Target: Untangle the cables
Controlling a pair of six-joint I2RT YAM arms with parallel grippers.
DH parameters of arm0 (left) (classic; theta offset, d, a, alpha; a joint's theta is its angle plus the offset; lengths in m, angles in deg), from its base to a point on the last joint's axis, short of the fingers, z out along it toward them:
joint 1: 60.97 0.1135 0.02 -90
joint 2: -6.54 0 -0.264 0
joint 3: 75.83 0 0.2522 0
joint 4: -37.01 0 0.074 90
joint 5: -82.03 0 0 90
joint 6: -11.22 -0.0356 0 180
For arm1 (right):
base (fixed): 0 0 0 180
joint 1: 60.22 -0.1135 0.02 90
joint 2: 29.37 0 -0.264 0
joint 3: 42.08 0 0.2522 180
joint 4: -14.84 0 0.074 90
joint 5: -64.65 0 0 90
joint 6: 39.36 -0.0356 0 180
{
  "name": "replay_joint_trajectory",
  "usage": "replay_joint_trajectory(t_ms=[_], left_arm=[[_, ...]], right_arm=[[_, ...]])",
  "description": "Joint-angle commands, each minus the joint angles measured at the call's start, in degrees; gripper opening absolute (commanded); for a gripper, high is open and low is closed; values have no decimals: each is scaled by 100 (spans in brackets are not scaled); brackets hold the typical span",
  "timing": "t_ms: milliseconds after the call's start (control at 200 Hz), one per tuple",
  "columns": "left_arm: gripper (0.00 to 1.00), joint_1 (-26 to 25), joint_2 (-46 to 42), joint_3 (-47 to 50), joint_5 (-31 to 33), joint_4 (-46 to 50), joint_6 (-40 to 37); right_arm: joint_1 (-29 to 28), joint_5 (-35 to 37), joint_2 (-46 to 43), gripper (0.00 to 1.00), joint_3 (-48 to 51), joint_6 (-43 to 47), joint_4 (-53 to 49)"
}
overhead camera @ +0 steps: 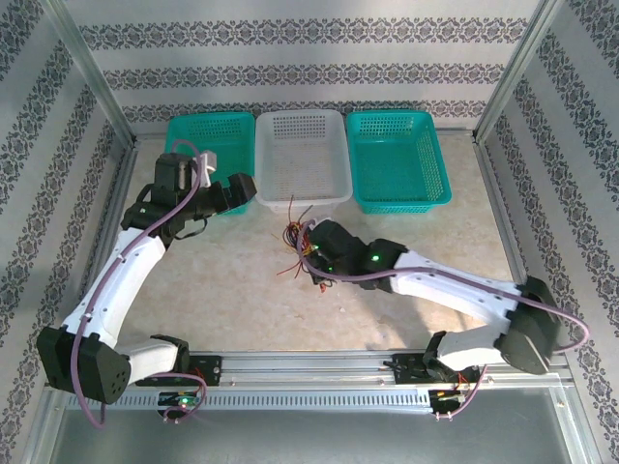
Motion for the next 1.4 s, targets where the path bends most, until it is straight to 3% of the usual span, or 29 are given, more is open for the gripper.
replay_joint_trajectory(t_ms=[0, 275, 570, 685, 814, 999, 1114, 1289, 1394], left_arm=[[99, -221, 166, -329, -1626, -301, -446], [99, -793, 393, -440, -2013, -234, -1273], [99, -980, 468, 71, -2710, -1129, -1045], [87, -987, 434, 278, -3068, -1917, -446], [62, -987, 407, 381, -3247, -2006, -419], [56, -1035, 451, 622, -3399, -2211, -159], [48, -1060, 450, 880, -3541, -2936, 359], [20, -1077, 544, 992, -3692, -3403, 671], [6, -1072, 529, 971, -3611, -3290, 536]], right_arm=[[68, 173, -374, 8, -385, 1350, -334], [273, -491, -328, 6, -1199, 2129, -749], [301, -1162, -116, 5, -1621, 2153, -672], [330, -1261, -87, 6, -1740, 2140, -653], [456, -1416, -91, 7, -1747, 2084, -583], [525, -1630, -96, 7, -1743, 2010, -495], [562, -1723, -101, 8, -1696, 1910, -395], [627, -1796, -170, 10, -1560, 1758, -218], [686, -1739, -281, 21, -1476, 1667, -184]])
